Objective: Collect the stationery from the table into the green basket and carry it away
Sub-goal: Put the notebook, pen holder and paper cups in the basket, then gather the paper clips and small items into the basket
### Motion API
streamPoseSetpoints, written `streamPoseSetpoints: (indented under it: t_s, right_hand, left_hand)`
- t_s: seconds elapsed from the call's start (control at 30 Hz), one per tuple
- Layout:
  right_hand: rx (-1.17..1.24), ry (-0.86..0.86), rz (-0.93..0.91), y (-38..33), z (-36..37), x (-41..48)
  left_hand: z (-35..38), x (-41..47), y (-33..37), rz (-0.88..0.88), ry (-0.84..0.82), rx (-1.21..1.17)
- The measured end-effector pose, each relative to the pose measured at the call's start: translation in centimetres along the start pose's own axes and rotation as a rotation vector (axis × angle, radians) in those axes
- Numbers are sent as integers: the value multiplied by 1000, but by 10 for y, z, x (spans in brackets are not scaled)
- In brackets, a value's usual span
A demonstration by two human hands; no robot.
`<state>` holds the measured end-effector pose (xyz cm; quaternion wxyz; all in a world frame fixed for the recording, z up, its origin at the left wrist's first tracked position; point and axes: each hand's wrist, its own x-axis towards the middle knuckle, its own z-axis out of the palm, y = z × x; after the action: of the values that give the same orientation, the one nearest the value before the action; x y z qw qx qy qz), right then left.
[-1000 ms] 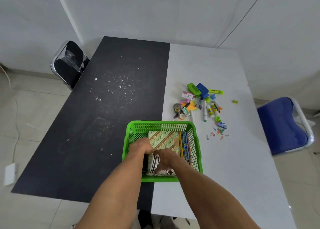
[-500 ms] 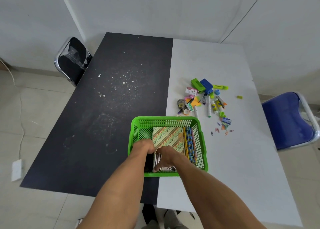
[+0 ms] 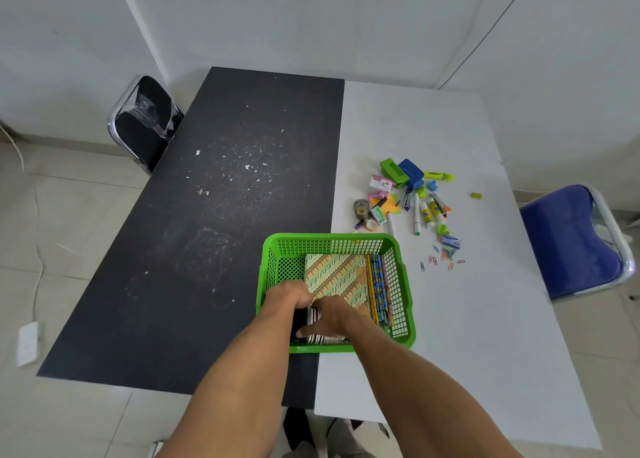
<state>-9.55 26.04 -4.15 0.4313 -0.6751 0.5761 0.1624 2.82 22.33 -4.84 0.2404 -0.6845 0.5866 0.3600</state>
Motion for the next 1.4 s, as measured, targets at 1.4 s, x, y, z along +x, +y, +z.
streamPoseSetpoints:
  t_s: [1.4]
  right_hand:
    - [54, 445, 27, 48, -89, -45]
  left_hand:
    - [-70, -18, 101, 187, 275, -14]
